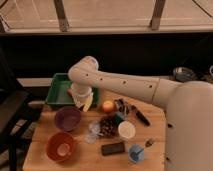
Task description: Place banana in red bowl
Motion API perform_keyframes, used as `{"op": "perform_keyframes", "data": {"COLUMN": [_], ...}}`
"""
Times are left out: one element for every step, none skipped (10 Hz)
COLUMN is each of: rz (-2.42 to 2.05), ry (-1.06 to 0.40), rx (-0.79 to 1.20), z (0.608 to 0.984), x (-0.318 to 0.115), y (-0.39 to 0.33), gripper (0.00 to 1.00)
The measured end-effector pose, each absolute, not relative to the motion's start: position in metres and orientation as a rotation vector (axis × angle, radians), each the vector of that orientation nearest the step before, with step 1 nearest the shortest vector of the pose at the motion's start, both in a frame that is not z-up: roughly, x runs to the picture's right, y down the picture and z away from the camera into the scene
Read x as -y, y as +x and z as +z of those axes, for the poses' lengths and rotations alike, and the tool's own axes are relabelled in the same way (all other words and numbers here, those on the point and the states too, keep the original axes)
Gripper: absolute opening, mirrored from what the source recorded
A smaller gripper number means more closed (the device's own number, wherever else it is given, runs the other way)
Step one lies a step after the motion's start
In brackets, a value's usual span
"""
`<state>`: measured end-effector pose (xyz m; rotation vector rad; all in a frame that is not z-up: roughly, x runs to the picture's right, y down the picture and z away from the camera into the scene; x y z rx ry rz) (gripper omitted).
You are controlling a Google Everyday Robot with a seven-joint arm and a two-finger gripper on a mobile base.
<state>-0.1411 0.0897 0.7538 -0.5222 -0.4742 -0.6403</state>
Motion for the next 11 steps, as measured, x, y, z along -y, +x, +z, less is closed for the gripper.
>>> {"op": "perform_keyframes", "data": {"rz": [-0.668, -0.69, -0.72, -0.764, -0.807, -0.84, -0.895, -0.96, -1.011, -1.066, -1.108], "ry": [-0.523, -0.523, -0.518, -0.508, -0.498, -0.485, -0.466, -0.449, -0.443, -0.435, -0.434], "rx": [0.501, 0.522, 0.547, 0.578, 0.611, 0.64, 0.693, 0.757, 0.817, 0.893, 0.974], "z": [0.745, 0.737, 0.725, 0.71, 0.696, 0.685, 0.672, 0.66, 0.653, 0.645, 0.64], "x": [-0.106, -0.119, -0.136, -0.155, -0.172, -0.184, -0.202, -0.218, -0.233, -0.248, -0.262], "y": [-0.15, -0.156, -0.164, -0.174, -0.185, -0.194, -0.208, -0.224, -0.234, -0.244, -0.25], "gripper": [0.0, 0.0, 0.0, 0.0, 0.0, 0.0, 0.0, 0.0, 0.02, 0.1, 0.21]}}
